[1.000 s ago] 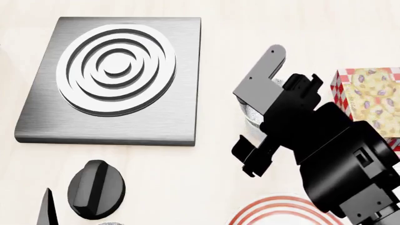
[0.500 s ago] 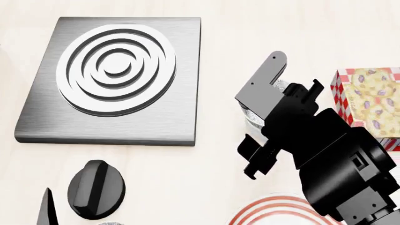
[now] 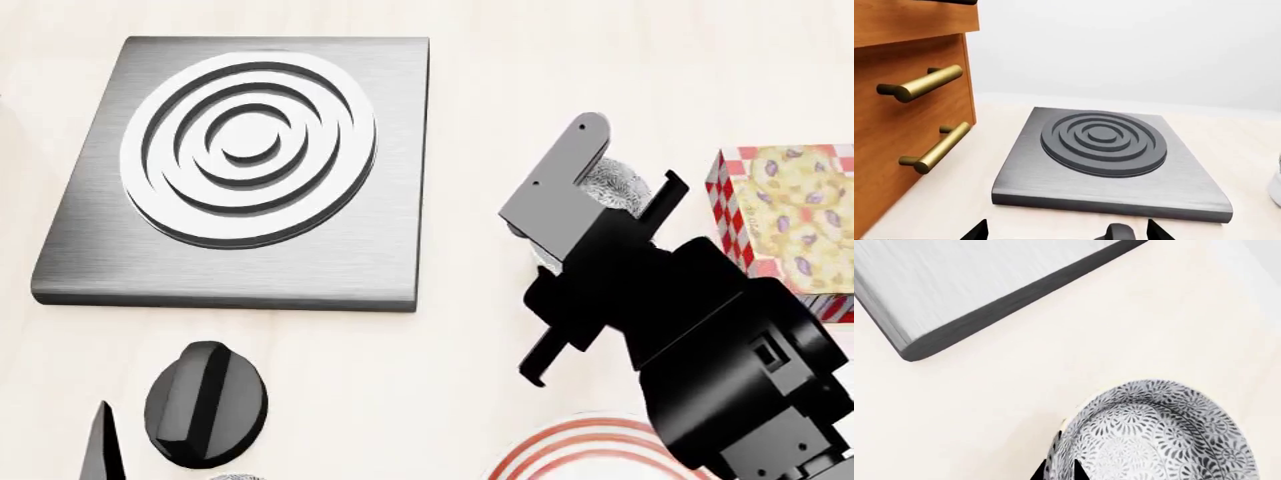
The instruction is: Pick the akita bowl on the ramekin and place it on the plate.
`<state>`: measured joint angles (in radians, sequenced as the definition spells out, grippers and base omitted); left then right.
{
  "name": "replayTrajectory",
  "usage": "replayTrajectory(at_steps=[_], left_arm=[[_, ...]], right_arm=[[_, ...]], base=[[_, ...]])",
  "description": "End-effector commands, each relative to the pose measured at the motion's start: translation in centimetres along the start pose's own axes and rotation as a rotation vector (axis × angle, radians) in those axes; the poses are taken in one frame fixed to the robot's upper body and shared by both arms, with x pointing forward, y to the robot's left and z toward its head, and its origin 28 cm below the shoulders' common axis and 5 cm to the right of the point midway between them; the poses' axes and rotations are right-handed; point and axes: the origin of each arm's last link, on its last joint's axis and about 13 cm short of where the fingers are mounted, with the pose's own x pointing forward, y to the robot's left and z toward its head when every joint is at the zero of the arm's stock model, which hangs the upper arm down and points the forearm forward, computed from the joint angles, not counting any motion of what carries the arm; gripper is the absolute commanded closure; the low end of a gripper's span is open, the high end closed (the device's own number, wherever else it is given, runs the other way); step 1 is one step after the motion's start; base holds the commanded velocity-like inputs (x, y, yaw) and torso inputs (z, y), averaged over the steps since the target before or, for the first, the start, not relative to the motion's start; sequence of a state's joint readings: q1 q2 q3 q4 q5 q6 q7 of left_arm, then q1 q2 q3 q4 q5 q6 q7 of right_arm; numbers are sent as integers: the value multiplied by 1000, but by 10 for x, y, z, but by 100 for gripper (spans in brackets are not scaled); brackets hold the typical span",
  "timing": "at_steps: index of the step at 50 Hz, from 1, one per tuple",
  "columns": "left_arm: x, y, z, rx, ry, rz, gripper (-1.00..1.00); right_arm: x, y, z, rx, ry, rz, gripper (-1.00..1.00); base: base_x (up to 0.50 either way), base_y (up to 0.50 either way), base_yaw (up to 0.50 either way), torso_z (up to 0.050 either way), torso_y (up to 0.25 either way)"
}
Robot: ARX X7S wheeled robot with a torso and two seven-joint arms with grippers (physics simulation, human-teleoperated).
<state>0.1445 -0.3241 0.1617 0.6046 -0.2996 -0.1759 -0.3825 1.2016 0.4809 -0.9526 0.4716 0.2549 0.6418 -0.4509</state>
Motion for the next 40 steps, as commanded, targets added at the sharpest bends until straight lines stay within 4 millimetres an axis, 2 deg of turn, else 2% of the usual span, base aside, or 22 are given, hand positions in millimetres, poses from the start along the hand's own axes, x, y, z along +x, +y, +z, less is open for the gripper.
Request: replayTrajectory(at_steps=[1, 9, 20, 32, 38, 40], left_arm=[[0, 0, -1, -2, 4, 1, -100], [0, -1, -1, -4, 7, -3, -100], [0, -2, -1, -10, 9, -9, -100], [0, -2, -1, -18, 11, -14, -100], [0, -2, -1, -19, 13, -15, -100], [0, -2, -1, -20, 12, -15, -100]], right_arm=[[-6, -6, 4, -28, -31, -49, 100], [-19, -16, 11, -30, -68, -97, 100], [-24, -20, 13, -47, -57, -106, 100], [-31, -14, 8, -78, 4, -30, 100], [-40, -12, 9, -109, 43, -3, 100], [-49, -12, 11, -133, 55, 5, 100]], base=[[0, 0, 0, 0, 0], [0, 0, 0, 0, 0], [0, 0, 0, 0, 0], [0, 0, 0, 0, 0], [0, 0, 0, 0, 0], [0, 0, 0, 0, 0]])
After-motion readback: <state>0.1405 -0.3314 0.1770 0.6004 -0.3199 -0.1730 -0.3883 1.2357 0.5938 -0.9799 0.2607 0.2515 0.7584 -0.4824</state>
